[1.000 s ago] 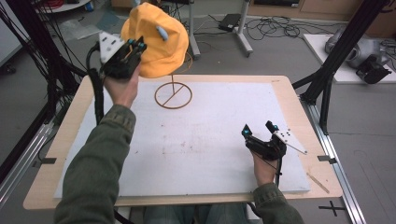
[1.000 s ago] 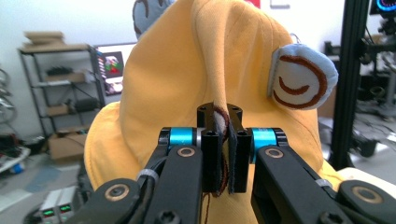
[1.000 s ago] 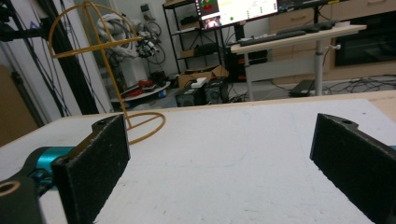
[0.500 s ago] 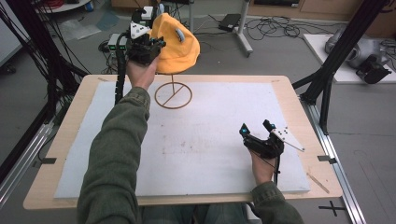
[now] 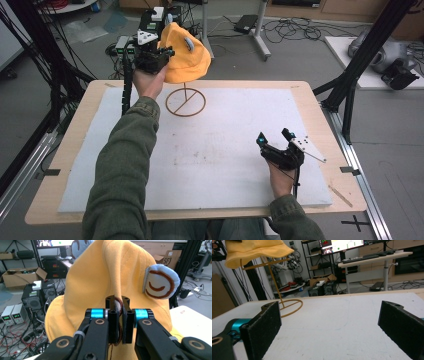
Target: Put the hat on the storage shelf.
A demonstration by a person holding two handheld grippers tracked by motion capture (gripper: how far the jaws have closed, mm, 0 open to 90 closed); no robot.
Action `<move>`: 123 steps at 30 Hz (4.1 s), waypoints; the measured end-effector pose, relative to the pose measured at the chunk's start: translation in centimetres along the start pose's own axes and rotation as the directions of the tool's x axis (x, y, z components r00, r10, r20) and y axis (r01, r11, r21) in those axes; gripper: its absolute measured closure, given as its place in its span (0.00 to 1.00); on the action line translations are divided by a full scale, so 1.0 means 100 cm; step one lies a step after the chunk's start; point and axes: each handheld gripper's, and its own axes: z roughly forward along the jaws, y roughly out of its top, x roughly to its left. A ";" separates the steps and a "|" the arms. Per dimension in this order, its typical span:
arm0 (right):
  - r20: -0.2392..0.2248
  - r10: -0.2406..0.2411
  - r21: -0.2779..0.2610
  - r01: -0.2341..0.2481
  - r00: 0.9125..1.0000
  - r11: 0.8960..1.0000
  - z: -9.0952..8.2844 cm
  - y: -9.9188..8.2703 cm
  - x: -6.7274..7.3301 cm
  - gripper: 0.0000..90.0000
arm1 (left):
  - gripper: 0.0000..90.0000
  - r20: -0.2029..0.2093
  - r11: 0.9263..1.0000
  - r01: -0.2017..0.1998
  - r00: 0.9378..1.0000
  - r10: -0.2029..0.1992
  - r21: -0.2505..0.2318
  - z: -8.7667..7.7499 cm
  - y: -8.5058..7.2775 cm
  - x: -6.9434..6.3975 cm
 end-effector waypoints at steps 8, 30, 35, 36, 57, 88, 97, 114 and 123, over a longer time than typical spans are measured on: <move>0.001 -0.005 -0.007 0.005 1.000 1.000 -0.001 0.001 0.000 0.05 | 0.65 -0.034 0.998 0.055 0.998 -0.057 -0.042 -0.003 0.002 0.004; 0.024 -0.040 -0.016 0.040 0.999 0.999 -0.005 0.004 0.000 0.05 | 0.28 -0.241 0.967 -0.050 0.970 -0.012 -0.250 -0.149 -0.011 0.030; 0.036 -0.044 -0.017 0.044 0.998 0.999 -0.006 0.004 -0.002 0.05 | 0.26 -0.291 0.955 -0.057 0.956 -0.032 -0.291 -0.185 -0.037 0.033; 0.040 -0.047 -0.017 0.047 0.998 0.999 -0.006 0.004 -0.003 0.05 | 0.26 -0.298 0.956 -0.053 0.954 -0.037 -0.287 -0.189 -0.042 0.033; 0.085 -0.043 -0.011 0.044 0.995 0.999 -0.020 0.001 -0.012 0.05 | 0.26 -0.381 0.988 0.036 0.920 -0.092 -0.153 -0.201 -0.186 0.016; 0.071 -0.040 0.006 0.040 0.997 0.999 -0.007 0.000 -0.008 0.05 | 0.26 -0.400 0.994 0.037 0.913 -0.074 -0.100 -0.189 -0.197 0.015; 0.083 -0.047 0.001 0.047 0.995 0.999 -0.007 0.000 -0.006 0.05 | 0.26 -0.402 0.994 0.027 0.913 -0.069 -0.108 -0.191 -0.199 0.012; 0.084 -0.079 0.026 0.077 0.993 0.997 -0.005 -0.002 -0.002 0.05 | 0.26 -0.384 0.995 0.027 0.921 -0.064 -0.100 -0.189 -0.200 0.011; 0.088 -0.061 0.037 0.058 0.994 0.998 -0.002 -0.003 -0.004 0.05 | 0.26 -0.389 0.996 0.001 0.920 -0.036 -0.090 -0.187 -0.200 0.007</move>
